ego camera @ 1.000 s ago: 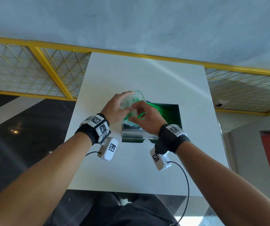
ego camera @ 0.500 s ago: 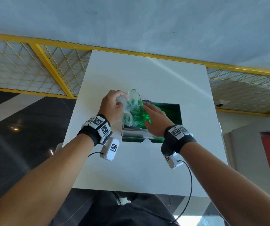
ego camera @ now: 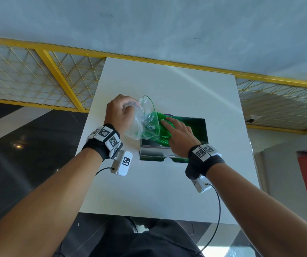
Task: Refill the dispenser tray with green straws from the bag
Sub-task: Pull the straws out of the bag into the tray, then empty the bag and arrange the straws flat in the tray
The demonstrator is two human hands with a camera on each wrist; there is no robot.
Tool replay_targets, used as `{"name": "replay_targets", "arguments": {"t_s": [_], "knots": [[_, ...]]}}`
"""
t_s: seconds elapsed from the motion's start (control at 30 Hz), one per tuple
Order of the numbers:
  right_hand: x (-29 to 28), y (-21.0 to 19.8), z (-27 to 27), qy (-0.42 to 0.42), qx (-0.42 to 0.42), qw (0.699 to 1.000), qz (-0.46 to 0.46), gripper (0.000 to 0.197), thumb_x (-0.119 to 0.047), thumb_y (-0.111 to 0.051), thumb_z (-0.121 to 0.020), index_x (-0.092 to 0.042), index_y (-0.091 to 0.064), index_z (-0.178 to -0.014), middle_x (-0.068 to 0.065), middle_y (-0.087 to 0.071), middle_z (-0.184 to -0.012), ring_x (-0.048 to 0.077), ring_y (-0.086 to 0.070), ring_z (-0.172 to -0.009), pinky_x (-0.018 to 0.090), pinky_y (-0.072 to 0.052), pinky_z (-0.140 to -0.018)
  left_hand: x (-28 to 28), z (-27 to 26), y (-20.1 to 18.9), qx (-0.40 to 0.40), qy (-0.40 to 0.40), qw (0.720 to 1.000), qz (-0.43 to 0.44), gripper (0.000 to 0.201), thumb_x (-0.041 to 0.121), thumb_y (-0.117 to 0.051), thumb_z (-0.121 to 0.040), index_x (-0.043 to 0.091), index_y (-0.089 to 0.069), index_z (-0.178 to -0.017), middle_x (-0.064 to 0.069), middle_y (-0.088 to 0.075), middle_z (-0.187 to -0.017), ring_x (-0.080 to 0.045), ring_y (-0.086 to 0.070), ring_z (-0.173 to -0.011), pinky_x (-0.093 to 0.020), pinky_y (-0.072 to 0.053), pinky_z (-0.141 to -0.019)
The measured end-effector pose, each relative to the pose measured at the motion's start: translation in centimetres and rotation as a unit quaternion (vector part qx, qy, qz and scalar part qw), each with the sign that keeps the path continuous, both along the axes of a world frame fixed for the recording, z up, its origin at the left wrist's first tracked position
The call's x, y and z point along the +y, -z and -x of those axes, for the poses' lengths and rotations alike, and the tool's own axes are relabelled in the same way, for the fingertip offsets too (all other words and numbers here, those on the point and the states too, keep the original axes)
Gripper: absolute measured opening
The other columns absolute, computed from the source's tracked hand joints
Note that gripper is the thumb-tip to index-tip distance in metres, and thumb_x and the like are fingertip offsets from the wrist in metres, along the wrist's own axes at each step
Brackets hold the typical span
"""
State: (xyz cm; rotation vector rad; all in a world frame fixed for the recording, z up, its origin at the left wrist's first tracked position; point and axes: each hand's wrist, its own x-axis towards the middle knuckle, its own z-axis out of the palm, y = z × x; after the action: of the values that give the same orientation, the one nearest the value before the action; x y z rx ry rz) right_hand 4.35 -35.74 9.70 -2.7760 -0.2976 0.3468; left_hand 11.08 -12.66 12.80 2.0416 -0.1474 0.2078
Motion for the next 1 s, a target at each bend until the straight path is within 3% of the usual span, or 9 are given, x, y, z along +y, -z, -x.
{"name": "replay_targets", "arguments": {"t_s": [0.07,0.13,0.27,0.43,0.53,0.67,0.73,0.83,1.0], "knots": [[0.1,-0.1,0.2,-0.005,-0.006,1.0,-0.008,0.078,-0.012,-0.053,-0.089,-0.023,-0.022,-0.159,0.005,-0.019,-0.166,0.029,-0.019,-0.151,0.051,-0.021,-0.121,0.3,0.0,0.2,0.025,-0.006,1.0,0.013,0.032,0.002,-0.045,-0.081,0.011,-0.075,-0.085,-0.002,-0.075,-0.1,-0.009,-0.067,-0.084,-0.023,-0.051,-0.07],[0.5,-0.2,0.2,-0.016,-0.021,0.999,-0.028,0.079,-0.024,-0.058,-0.09,-0.026,-0.021,-0.159,0.004,-0.019,-0.166,0.029,-0.019,-0.151,0.052,-0.02,-0.122,0.4,0.1,0.2,0.05,0.007,0.998,0.031,0.033,0.0,-0.043,-0.082,0.008,-0.074,-0.089,-0.002,-0.074,-0.102,0.009,-0.063,-0.075,-0.01,-0.045,-0.062],[1.9,0.0,-0.2,-0.039,-0.022,0.999,-0.023,0.077,-0.043,-0.06,-0.093,-0.033,-0.021,-0.159,0.002,-0.02,-0.167,0.03,-0.021,-0.151,0.052,-0.021,-0.121,0.7,0.5,-0.1,0.055,0.009,0.995,0.084,0.036,-0.008,-0.038,-0.082,-0.002,-0.073,-0.09,0.003,-0.067,-0.079,0.013,-0.052,-0.05,-0.002,-0.029,-0.048],[2.2,0.6,-0.6,-0.032,-0.056,0.997,-0.031,0.067,-0.033,-0.061,-0.097,-0.035,-0.03,-0.157,0.003,-0.033,-0.163,0.031,-0.033,-0.147,0.053,-0.029,-0.117,1.7,0.8,-0.2,0.046,-0.031,0.995,0.083,0.037,-0.01,-0.039,-0.078,0.0,-0.074,-0.08,0.008,-0.063,-0.068,0.012,-0.052,-0.05,-0.004,-0.03,-0.05],[2.0,0.6,-0.7,-0.029,-0.082,0.995,-0.04,0.065,-0.029,-0.063,-0.097,-0.032,-0.035,-0.155,0.001,-0.04,-0.159,0.03,-0.039,-0.144,0.052,-0.033,-0.115,2.0,0.9,-0.1,0.032,-0.037,0.995,0.087,0.036,-0.007,-0.04,-0.077,0.002,-0.074,-0.078,-0.006,-0.074,-0.087,0.009,-0.057,-0.06,-0.01,-0.036,-0.058],[1.6,0.9,-0.9,-0.031,-0.102,0.993,-0.055,0.067,-0.023,-0.068,-0.094,-0.027,-0.038,-0.154,0.002,-0.046,-0.155,0.031,-0.044,-0.14,0.052,-0.037,-0.113,2.3,0.7,-0.5,0.01,-0.043,0.995,0.093,0.035,-0.006,-0.04,-0.075,0.005,-0.073,-0.073,-0.005,-0.074,-0.087,0.007,-0.06,-0.07,-0.014,-0.041,-0.066],[1.6,0.7,-0.9,-0.028,-0.106,0.992,-0.066,0.068,-0.018,-0.068,-0.093,-0.024,-0.038,-0.154,0.003,-0.049,-0.152,0.03,-0.045,-0.139,0.049,-0.036,-0.114,2.8,0.6,-0.8,0.002,-0.048,0.994,0.1,0.035,-0.006,-0.041,-0.074,0.008,-0.072,-0.072,-0.004,-0.072,-0.083,0.001,-0.06,-0.066,-0.02,-0.042,-0.062],[1.7,0.7,-0.9,-0.026,-0.108,0.992,-0.065,0.065,-0.016,-0.065,-0.095,-0.023,-0.038,-0.154,0.003,-0.052,-0.149,0.028,-0.046,-0.139,0.044,-0.033,-0.115,4.0,0.3,-0.9,0.009,-0.077,0.99,0.12,0.034,-0.004,-0.041,-0.074,0.01,-0.072,-0.071,-0.01,-0.073,-0.081,-0.031,-0.059,-0.067,-0.032,-0.04,-0.057],[1.7,1.1,-0.8,-0.022,-0.087,0.994,-0.07,0.058,-0.018,-0.062,-0.098,-0.025,-0.042,-0.152,0.003,-0.051,-0.151,0.029,-0.045,-0.14,0.048,-0.033,-0.117,4.5,0.5,-0.1,0.045,-0.082,0.989,0.117,0.035,-0.006,-0.042,-0.076,0.011,-0.071,-0.068,-0.018,-0.073,-0.08,-0.039,-0.056,-0.073,-0.024,-0.035,-0.055]]}}
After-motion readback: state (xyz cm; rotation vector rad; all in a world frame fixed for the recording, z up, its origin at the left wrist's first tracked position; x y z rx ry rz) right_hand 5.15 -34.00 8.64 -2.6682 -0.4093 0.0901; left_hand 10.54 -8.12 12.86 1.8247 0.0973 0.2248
